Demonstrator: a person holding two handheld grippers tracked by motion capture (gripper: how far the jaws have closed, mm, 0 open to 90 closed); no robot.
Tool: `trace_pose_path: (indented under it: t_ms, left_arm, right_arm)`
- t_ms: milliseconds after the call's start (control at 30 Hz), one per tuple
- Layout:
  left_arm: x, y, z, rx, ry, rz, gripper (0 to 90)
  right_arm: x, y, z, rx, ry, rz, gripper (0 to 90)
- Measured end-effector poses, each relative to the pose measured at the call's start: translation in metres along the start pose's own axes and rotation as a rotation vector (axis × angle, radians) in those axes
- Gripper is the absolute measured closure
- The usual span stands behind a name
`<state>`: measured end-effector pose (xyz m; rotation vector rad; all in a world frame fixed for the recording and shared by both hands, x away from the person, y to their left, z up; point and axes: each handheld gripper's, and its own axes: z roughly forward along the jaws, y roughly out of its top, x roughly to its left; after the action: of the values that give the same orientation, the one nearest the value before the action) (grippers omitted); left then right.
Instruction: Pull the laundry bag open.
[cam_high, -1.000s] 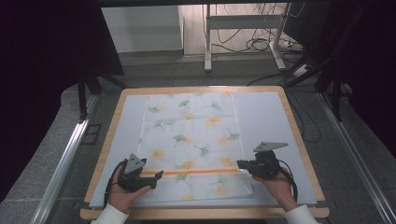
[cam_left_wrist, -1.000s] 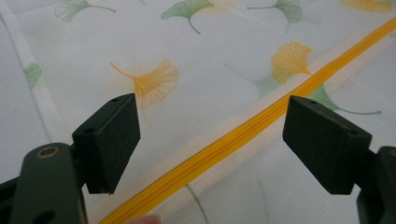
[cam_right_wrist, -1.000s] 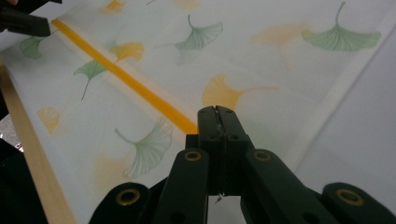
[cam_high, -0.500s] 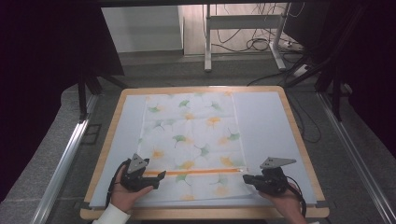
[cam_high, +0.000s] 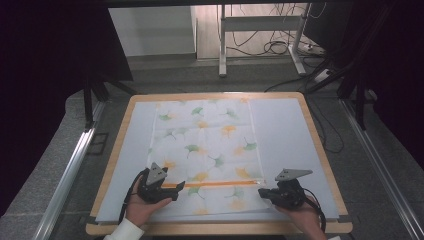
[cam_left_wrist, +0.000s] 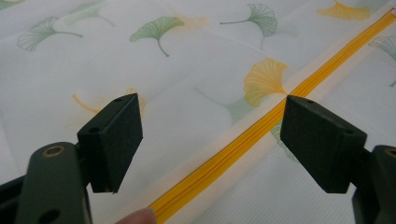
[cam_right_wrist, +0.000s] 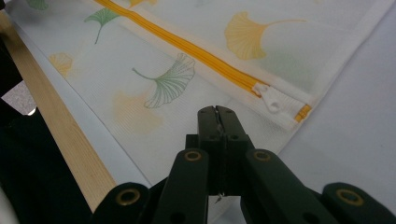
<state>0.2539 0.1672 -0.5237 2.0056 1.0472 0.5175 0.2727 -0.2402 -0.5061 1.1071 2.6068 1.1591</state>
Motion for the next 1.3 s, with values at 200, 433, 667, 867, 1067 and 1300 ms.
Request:
trace_pose_path:
  t_ms: [200, 433, 667, 867, 1067, 1300]
  left_arm:
    - [-0.009, 0.01, 0.004, -0.011, -0.017, 0.018, 21.5]
    - [-0.021, 0.023, 0.016, -0.006, -0.054, 0.038, 22.3]
    - [-0.036, 0.034, 0.029, 0.01, -0.096, 0.074, 23.3]
    - [-0.044, 0.043, 0.037, 0.018, -0.131, 0.08, 25.8]
    - [-0.051, 0.051, 0.048, 0.027, -0.147, 0.084, 25.9]
    - [-0.062, 0.061, 0.058, 0.025, -0.165, 0.1, 26.0]
  right_arm:
    - [0.0, -0.002, 0.001, 0.014, -0.007, -0.004, 89.0]
    - [-0.002, -0.003, 0.0, 0.018, -0.019, -0.004, 89.0]
    - [-0.001, -0.004, 0.001, 0.027, -0.023, -0.007, 89.0]
    - [-0.001, -0.005, 0.004, 0.043, -0.028, -0.009, 89.0]
    - [-0.002, -0.007, 0.008, 0.063, -0.036, -0.011, 89.0]
    - [-0.004, -0.007, 0.01, 0.067, -0.031, -0.002, 89.0]
